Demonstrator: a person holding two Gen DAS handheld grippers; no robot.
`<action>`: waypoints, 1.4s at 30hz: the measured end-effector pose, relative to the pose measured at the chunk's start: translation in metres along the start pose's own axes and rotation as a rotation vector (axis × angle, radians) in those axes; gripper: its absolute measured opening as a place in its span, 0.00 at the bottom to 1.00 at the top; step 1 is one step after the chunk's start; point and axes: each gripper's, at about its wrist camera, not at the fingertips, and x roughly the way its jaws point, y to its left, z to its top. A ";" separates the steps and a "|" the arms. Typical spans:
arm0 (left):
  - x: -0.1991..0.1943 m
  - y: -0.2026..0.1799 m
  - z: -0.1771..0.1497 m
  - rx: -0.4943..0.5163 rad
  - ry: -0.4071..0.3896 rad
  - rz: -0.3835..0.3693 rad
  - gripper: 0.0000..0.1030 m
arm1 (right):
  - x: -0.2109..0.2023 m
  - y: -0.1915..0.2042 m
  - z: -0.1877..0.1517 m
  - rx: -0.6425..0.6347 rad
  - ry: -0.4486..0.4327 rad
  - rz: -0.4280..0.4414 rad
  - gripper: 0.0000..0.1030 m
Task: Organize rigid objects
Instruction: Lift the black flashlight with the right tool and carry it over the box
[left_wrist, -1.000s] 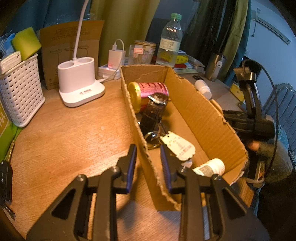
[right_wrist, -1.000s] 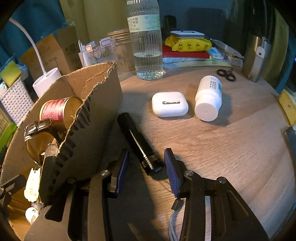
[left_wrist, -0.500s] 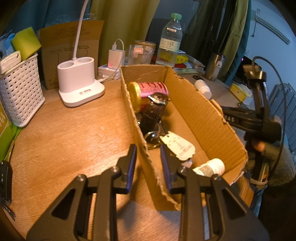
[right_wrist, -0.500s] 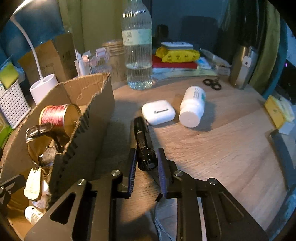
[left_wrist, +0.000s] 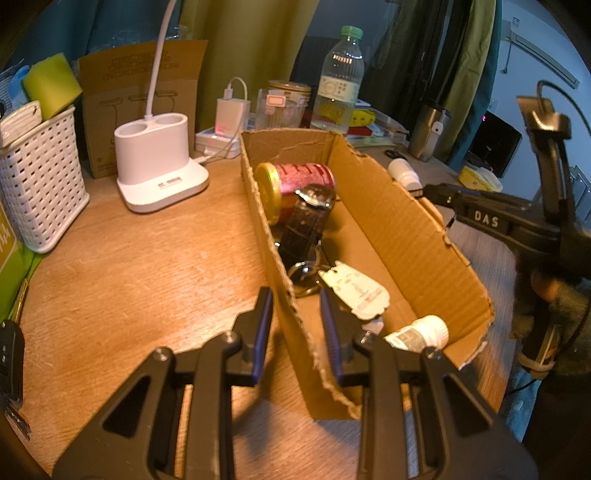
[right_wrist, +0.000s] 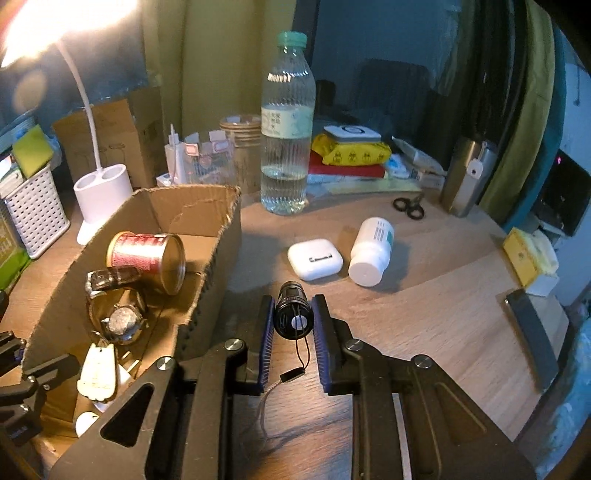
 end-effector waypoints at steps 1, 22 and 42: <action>0.000 0.000 0.000 0.000 0.000 0.000 0.27 | -0.001 0.001 0.000 -0.005 -0.003 -0.003 0.21; 0.000 0.000 0.000 0.000 0.000 0.000 0.27 | -0.058 0.029 0.020 -0.095 -0.129 -0.049 0.21; 0.000 0.000 0.000 0.000 0.000 0.000 0.27 | -0.108 0.078 0.027 -0.201 -0.225 -0.027 0.21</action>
